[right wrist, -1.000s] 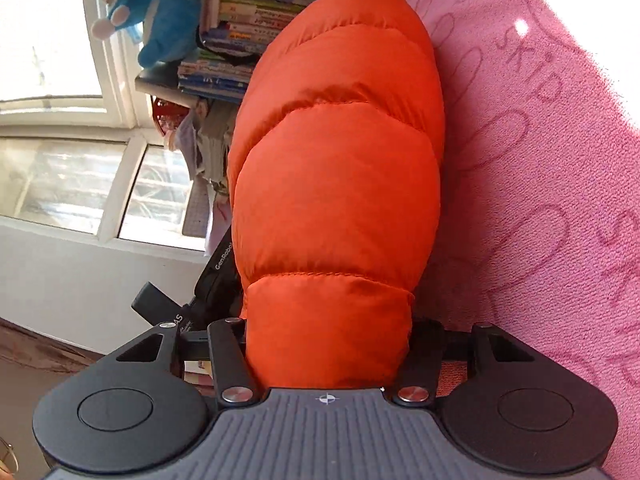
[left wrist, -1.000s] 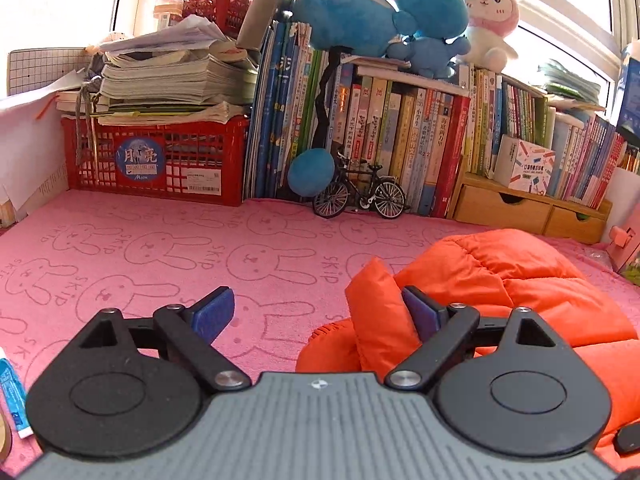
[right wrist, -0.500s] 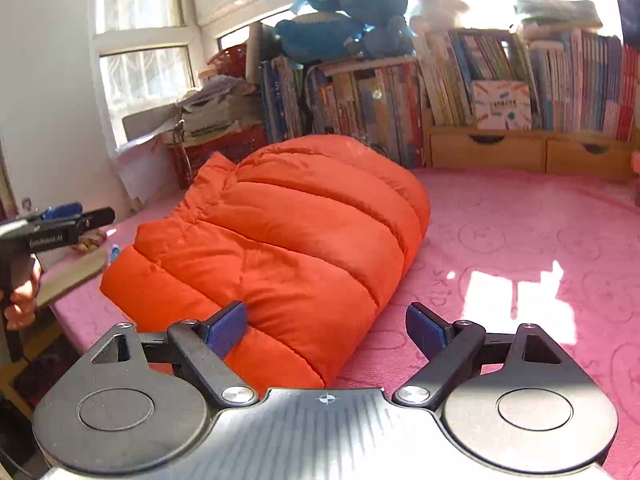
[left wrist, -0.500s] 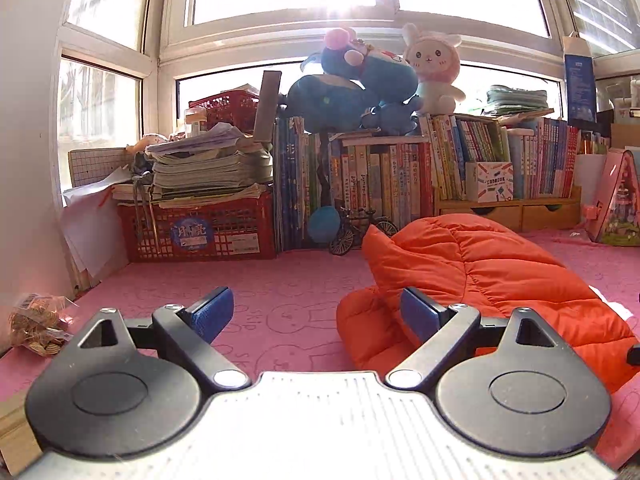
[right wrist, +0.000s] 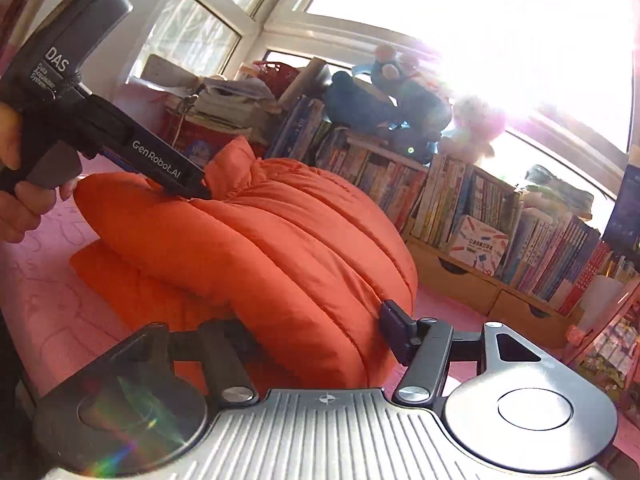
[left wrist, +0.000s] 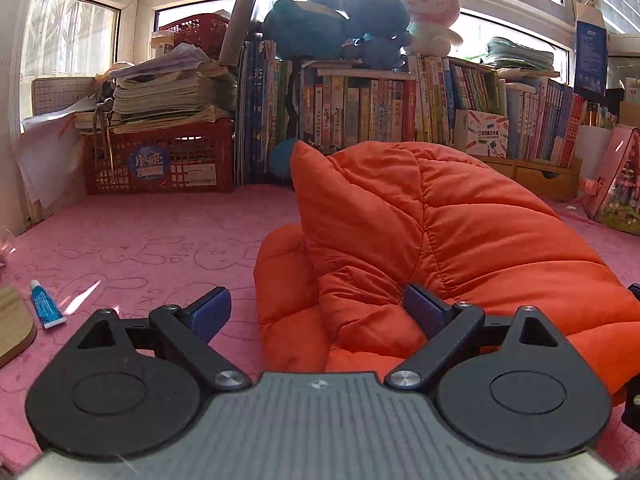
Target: Fold clothes
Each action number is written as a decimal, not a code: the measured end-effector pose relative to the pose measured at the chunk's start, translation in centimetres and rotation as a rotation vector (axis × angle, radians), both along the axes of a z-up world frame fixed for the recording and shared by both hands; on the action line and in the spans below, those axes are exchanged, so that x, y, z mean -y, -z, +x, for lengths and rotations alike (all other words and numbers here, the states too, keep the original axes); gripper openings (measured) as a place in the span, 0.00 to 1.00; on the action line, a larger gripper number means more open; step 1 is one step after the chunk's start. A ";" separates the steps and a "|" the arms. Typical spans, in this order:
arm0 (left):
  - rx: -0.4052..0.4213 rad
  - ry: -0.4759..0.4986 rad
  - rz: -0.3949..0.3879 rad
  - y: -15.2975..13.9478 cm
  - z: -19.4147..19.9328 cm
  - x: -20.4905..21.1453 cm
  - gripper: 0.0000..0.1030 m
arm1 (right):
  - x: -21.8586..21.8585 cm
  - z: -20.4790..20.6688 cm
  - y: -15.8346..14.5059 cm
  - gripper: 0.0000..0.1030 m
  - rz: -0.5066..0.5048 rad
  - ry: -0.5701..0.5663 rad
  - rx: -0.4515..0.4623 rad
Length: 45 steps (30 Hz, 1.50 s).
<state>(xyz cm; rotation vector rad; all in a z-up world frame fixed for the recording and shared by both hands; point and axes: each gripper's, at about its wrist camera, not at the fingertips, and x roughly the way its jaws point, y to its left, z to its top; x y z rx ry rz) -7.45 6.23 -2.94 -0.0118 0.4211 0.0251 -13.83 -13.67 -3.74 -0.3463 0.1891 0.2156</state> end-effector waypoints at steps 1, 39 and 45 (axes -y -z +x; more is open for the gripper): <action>-0.008 0.017 0.005 0.2 0.0 0.1 0.95 | 1.1 0.2 0.1 0.51 0.043 0.044 -0.016; 0.025 0.421 0.019 -4.5 -10.0 1.9 0.71 | 12.3 6.5 2.5 0.10 1.382 0.083 -0.607; -0.325 0.459 -0.617 1.1 -4.2 0.9 0.66 | 9.4 8.1 1.7 0.10 1.386 0.034 -0.606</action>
